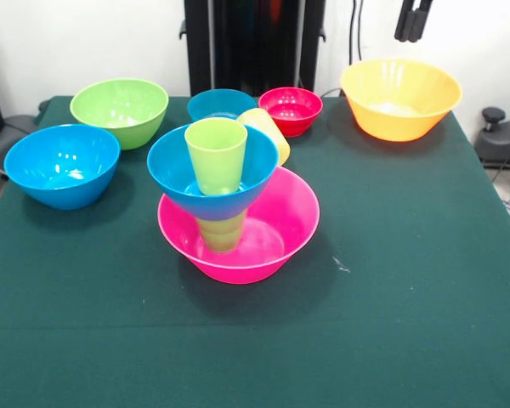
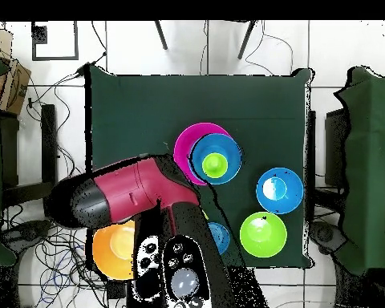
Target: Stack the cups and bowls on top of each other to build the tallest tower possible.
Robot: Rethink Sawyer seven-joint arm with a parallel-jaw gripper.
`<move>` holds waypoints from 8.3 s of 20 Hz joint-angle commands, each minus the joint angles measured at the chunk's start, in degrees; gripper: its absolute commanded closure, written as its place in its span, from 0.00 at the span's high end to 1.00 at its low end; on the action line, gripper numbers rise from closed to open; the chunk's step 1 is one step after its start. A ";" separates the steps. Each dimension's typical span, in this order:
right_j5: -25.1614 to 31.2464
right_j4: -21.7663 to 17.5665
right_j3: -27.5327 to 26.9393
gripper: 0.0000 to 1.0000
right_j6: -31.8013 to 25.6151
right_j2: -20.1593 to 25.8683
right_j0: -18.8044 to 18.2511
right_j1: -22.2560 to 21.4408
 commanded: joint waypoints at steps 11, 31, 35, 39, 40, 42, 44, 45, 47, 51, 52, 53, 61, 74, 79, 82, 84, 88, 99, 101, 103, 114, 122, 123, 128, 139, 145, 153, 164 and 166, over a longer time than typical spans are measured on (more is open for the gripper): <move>-8.38 -4.95 4.29 0.00 1.94 -2.62 -0.49 5.25; -8.78 -6.41 5.01 0.00 0.59 -4.59 0.72 4.28; -10.18 -7.00 5.69 0.00 0.04 -4.61 0.10 4.59; -11.86 -6.88 5.77 0.00 -0.61 -3.75 -1.03 5.57; -13.06 -7.44 5.87 1.00 -0.12 -4.09 -0.84 5.54; -13.91 -8.05 5.99 1.00 -0.10 -4.26 -0.68 5.39; -14.13 -8.47 6.01 1.00 0.03 -4.61 -0.32 5.24; -14.46 -8.80 5.94 1.00 -0.01 -4.78 -0.17 5.23; -15.48 -9.15 6.67 1.00 0.64 -5.38 0.07 5.01; -15.92 -10.02 6.65 1.00 1.99 -6.84 0.83 4.99; -15.14 -10.10 6.46 1.00 1.02 -6.60 0.44 5.47; -15.19 -11.18 6.07 1.00 1.03 -7.19 0.66 6.16; -17.71 -16.56 5.06 1.00 5.28 -12.55 4.05 8.94; -17.49 -17.34 7.71 1.00 4.86 -16.71 7.64 9.04; -19.63 -17.53 8.46 1.00 4.98 -17.74 7.81 10.03; -20.29 -17.18 8.78 1.00 4.70 -18.00 7.79 10.56; -20.85 -17.05 8.80 1.00 4.54 -18.36 7.96 10.87; -25.24 -16.97 9.31 1.00 6.58 -19.58 8.28 14.35; -28.70 -13.06 10.93 1.00 8.89 -23.00 13.40 16.28; -29.65 -12.74 10.97 1.00 8.96 -23.41 13.79 17.01; -30.39 -12.50 11.04 1.00 8.90 -23.53 13.79 17.62; -32.54 -12.27 9.97 1.00 7.85 -23.45 12.64 20.35; -35.59 -10.14 11.11 1.00 9.97 -23.64 14.70 22.79; -35.40 -9.90 11.41 1.00 9.85 -23.60 14.80 22.40; -35.84 -9.45 11.56 1.00 9.03 -23.45 14.45 22.58; -35.20 -8.23 12.43 1.00 7.60 -22.52 13.46 21.61; -36.67 -7.57 13.16 1.00 8.91 -22.39 13.84 22.31; -39.19 -6.74 12.11 1.00 10.23 -23.30 15.51 24.86; -40.94 -4.03 12.90 1.00 11.17 -24.36 17.73 25.61; -41.93 -3.89 12.58 1.00 11.16 -24.77 17.98 26.57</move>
